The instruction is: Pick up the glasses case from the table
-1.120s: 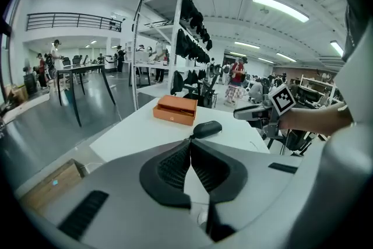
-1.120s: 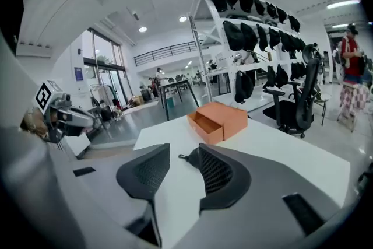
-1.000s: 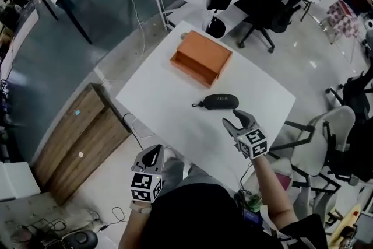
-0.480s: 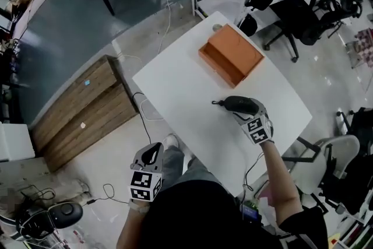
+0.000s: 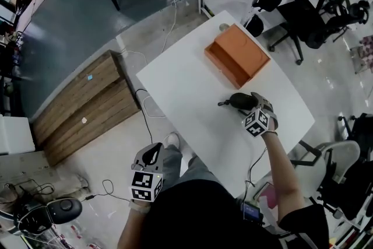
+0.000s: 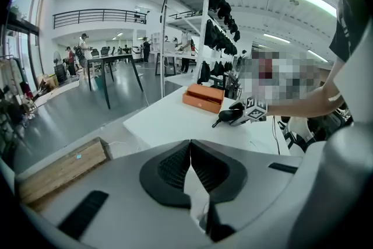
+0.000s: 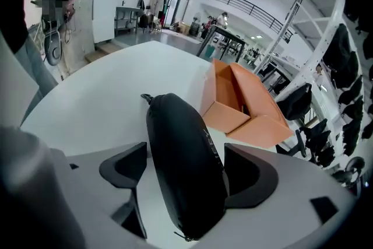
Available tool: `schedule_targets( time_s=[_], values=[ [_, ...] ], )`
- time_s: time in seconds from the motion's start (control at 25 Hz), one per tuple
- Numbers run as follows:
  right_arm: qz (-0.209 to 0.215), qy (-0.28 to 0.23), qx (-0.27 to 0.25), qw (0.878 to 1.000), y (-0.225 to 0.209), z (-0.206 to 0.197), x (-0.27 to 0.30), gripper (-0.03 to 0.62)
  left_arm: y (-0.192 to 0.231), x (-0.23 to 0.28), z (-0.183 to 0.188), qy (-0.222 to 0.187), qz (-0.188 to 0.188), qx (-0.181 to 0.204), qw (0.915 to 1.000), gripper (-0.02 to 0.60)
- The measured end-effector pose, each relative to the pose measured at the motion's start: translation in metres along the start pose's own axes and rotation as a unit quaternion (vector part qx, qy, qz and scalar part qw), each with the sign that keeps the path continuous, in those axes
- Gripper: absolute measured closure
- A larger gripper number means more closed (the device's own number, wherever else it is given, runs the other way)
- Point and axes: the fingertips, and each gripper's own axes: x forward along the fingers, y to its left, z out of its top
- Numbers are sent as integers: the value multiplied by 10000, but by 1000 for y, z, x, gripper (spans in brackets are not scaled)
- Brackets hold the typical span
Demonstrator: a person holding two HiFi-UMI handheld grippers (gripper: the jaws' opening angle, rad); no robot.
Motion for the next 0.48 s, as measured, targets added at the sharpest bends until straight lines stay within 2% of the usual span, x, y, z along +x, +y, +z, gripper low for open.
schedule_targets(
  time_s=[0.12, 0.32, 0.44, 0.48],
  values=[
    [-29, 73, -1, 10000, -3, 0, 2, 189, 1, -1, 0, -20, -15, 5, 10000, 561],
    [-188, 194, 84, 9996, -5, 1, 1, 234, 1, -2, -4, -34, -56, 76, 9999, 561],
    [-287, 196, 166, 9993, -5, 8, -6, 317, 2, -3, -3, -104, -108, 69, 9999, 561],
    [-258, 201, 238, 9992, -4, 10, -9, 326, 3, -3, -3, -127, -128, 73, 9998, 561]
  ],
)
